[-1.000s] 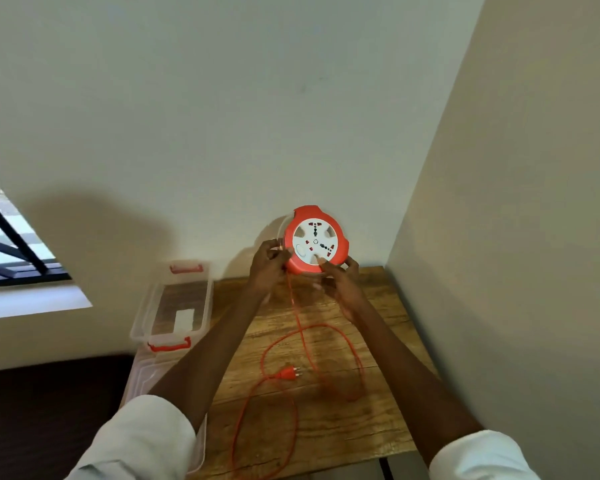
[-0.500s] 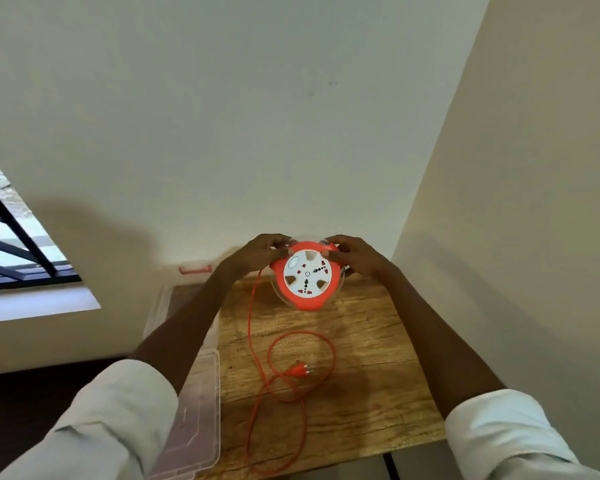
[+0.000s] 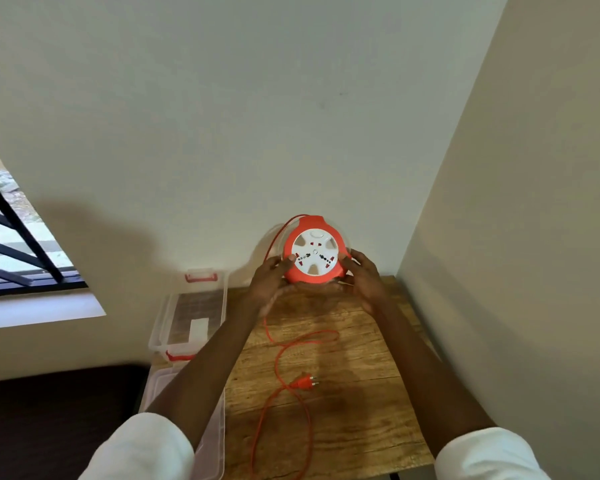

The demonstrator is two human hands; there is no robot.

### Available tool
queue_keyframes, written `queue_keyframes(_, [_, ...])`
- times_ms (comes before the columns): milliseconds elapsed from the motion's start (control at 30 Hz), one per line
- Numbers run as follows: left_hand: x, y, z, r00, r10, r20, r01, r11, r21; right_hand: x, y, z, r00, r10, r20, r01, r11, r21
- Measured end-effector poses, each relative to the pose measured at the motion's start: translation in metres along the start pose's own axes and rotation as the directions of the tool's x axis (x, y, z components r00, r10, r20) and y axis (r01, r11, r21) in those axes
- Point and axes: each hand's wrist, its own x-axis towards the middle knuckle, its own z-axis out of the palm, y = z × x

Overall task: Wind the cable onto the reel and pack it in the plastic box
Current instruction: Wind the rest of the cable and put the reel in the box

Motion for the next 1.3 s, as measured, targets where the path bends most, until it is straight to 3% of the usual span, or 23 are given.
queue_keyframes(133, [0.006, 0.004, 0.000, 1.000, 0.002, -0.015, -0.003, 0.997, -0.075, -0.003, 0.002, 0.009, 0.998, -0.056, -0.014, 0.055, 0.994, -0.098])
queue_keyframes(200, [0.009, 0.001, 0.000, 1.000, -0.009, -0.028, 0.006, 0.993, -0.115, -0.002, 0.002, 0.011, 0.967, -0.246, -0.063, 0.204, 0.901, -0.383])
queue_keyframes(233, [0.010, 0.000, 0.000, 0.999, -0.009, -0.037, 0.004, 0.991, -0.130, -0.002, 0.001, 0.011, 0.918, -0.395, -0.044, 0.296, 0.753, -0.588])
queue_keyframes(300, [0.013, -0.002, 0.000, 0.998, -0.011, -0.055, 0.004, 0.991, -0.134, 0.001, -0.002, 0.010, 0.752, -0.627, 0.206, 0.441, 0.245, -0.864])
queue_keyframes(333, [0.014, -0.003, 0.000, 0.998, -0.010, -0.066, 0.002, 0.993, -0.117, 0.002, -0.004, 0.010, 0.688, -0.622, 0.375, 0.484, 0.007, -0.875])
queue_keyframes(367, [0.015, -0.002, 0.001, 0.997, -0.002, -0.079, -0.005, 0.996, -0.087, 0.004, -0.007, 0.012, 0.669, -0.556, 0.492, 0.504, -0.147, -0.851])
queue_keyframes(500, [0.019, 0.007, -0.006, 0.993, -0.001, -0.114, 0.006, 0.999, 0.042, 0.009, -0.019, 0.011, 0.688, -0.332, 0.645, 0.520, -0.394, -0.758])
queue_keyframes(700, [0.025, 0.022, -0.016, 0.995, -0.094, -0.022, 0.097, 0.961, 0.259, 0.015, -0.042, 0.005, 0.564, -0.042, 0.825, 0.650, -0.593, -0.475])
queue_keyframes(900, [0.032, 0.039, -0.018, 0.976, -0.216, 0.032, 0.171, 0.849, 0.500, 0.014, -0.046, 0.003, 0.478, 0.136, 0.868, 0.713, -0.636, -0.294])
queue_keyframes(1033, [0.032, 0.045, -0.007, 0.948, -0.307, 0.083, 0.208, 0.797, 0.568, 0.012, -0.043, 0.014, 0.437, 0.235, 0.868, 0.703, -0.691, -0.167])
queue_keyframes(1167, [0.031, 0.039, -0.003, 0.943, -0.320, 0.089, 0.227, 0.816, 0.531, 0.014, -0.037, 0.007, 0.458, 0.263, 0.849, 0.679, -0.720, -0.143])
queue_keyframes(1300, [0.027, 0.023, 0.006, 0.969, -0.244, 0.050, 0.202, 0.889, 0.412, 0.014, -0.026, 0.000, 0.580, 0.138, 0.803, 0.613, -0.724, -0.318])
